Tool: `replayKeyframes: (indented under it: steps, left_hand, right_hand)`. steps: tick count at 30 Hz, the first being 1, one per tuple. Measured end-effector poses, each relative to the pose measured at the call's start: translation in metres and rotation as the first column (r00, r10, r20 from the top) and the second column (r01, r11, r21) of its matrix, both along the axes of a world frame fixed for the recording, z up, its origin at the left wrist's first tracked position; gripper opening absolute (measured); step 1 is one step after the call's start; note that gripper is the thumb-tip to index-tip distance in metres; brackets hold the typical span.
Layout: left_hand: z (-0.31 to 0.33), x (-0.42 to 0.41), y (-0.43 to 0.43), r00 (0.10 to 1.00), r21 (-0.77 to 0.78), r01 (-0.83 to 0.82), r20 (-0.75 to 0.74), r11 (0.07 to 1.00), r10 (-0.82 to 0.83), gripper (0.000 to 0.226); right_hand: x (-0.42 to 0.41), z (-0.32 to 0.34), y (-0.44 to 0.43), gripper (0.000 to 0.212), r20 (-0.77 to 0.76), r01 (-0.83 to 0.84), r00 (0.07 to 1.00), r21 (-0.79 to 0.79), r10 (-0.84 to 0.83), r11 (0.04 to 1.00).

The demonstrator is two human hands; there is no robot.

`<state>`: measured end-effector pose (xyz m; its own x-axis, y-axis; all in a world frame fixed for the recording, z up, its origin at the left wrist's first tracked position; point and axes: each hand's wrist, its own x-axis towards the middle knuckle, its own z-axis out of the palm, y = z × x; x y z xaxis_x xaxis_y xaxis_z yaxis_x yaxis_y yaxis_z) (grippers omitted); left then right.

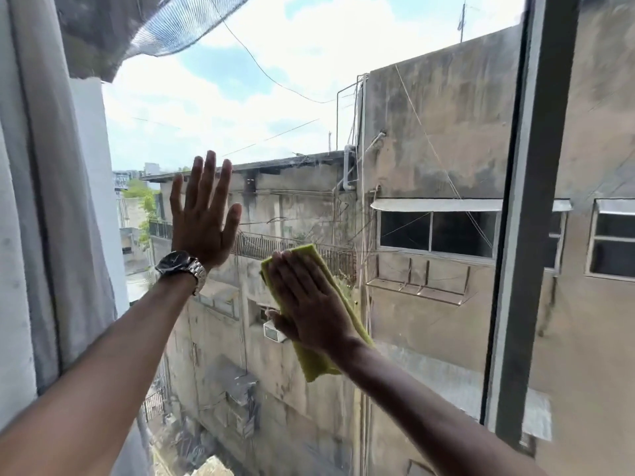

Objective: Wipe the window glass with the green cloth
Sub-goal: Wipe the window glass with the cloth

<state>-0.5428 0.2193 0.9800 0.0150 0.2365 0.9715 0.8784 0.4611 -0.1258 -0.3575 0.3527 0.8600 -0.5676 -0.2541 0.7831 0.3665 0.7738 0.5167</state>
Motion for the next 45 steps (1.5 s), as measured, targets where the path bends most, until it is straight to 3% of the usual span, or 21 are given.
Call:
replayKeyframes:
  steps: [4, 7, 12, 15, 19, 22, 25, 28, 31, 34, 37, 39, 41, 43, 45]
  left_hand:
    - [0.001, 0.000, 0.001, 0.999, 0.023, 0.029, -0.029, 0.999, -0.029, 0.066]
    - [0.000, -0.004, 0.002, 0.998, 0.040, 0.049, -0.032, 0.998, -0.048, 0.067]
    - [0.000, -0.006, 0.004, 0.997, 0.053, 0.060, -0.051, 0.997, -0.057, 0.067]
    - [-0.001, -0.006, 0.003, 0.998, 0.052, 0.051, -0.046, 0.997, -0.048, 0.067]
    - [-0.002, -0.006, 0.004, 0.997, 0.061, 0.060, -0.047, 0.996, -0.057, 0.067]
    - [-0.003, -0.005, 0.005, 0.997, 0.061, 0.059, -0.050, 0.996, -0.056, 0.067]
    - [-0.004, -0.006, 0.005, 0.997, 0.063, 0.048, -0.057, 0.997, -0.045, 0.067]
    - [-0.003, -0.006, 0.005, 0.997, 0.065, 0.047, -0.060, 0.997, -0.044, 0.067]
    - [-0.003, -0.005, 0.004, 0.997, 0.066, 0.043, -0.061, 0.997, -0.039, 0.067]
    - [-0.003, -0.005, 0.004, 0.998, 0.060, 0.037, -0.060, 0.997, -0.034, 0.068]
    - [-0.004, -0.003, 0.004, 0.998, 0.061, 0.037, -0.058, 0.997, -0.033, 0.068]
    - [-0.003, -0.001, 0.004, 0.998, 0.060, 0.038, -0.051, 0.997, -0.035, 0.068]
    - [-0.003, 0.000, 0.003, 0.998, 0.059, 0.038, -0.045, 0.998, -0.036, 0.069]
    - [-0.003, 0.002, 0.003, 0.998, 0.062, 0.047, -0.045, 0.997, -0.044, 0.069]
    - [-0.002, 0.004, 0.004, 0.998, 0.065, 0.051, -0.042, 0.997, -0.049, 0.069]
  right_hand:
    - [0.033, -0.015, 0.030, 0.072, 0.201, 0.006, 0.978, 0.214, -0.050, 0.977]
    - [0.070, 0.018, 0.058, 0.073, 0.164, 0.038, 0.983, 0.275, -0.086, 0.961]
    - [0.104, 0.096, 0.086, 0.072, -0.204, 0.180, 0.964, 0.044, -0.168, 0.983]
    - [0.102, 0.115, 0.081, 0.068, -0.382, 0.121, 0.907, -0.162, -0.176, 0.979]
    - [0.056, 0.100, 0.037, 0.072, -0.542, -0.035, 0.811, -0.421, -0.221, 0.906]
    - [0.030, 0.064, 0.016, 0.071, -0.442, -0.029, 0.886, -0.356, -0.141, 0.934]
    - [0.027, 0.009, 0.018, 0.066, -0.106, 0.004, 0.994, -0.037, -0.008, 0.999]
    - [0.042, -0.008, 0.041, 0.066, 0.232, -0.004, 0.970, 0.297, -0.068, 0.955]
    - [0.057, 0.020, 0.060, 0.067, 0.294, -0.011, 0.949, 0.398, -0.116, 0.917]
    - [0.071, 0.058, 0.072, 0.069, 0.139, 0.042, 0.986, 0.324, -0.091, 0.945]
    - [0.093, 0.099, 0.087, 0.075, -0.129, 0.129, 0.985, 0.134, -0.112, 0.983]
    - [0.106, 0.115, 0.093, 0.076, -0.355, 0.142, 0.921, -0.081, -0.162, 0.987]
    - [0.105, 0.117, 0.088, 0.077, -0.509, 0.052, 0.839, -0.273, -0.190, 0.961]
    - [0.096, 0.111, 0.077, 0.080, -0.567, -0.025, 0.804, -0.332, -0.179, 0.943]
    - [0.091, 0.089, 0.071, 0.083, -0.510, -0.001, 0.845, -0.298, -0.158, 0.954]
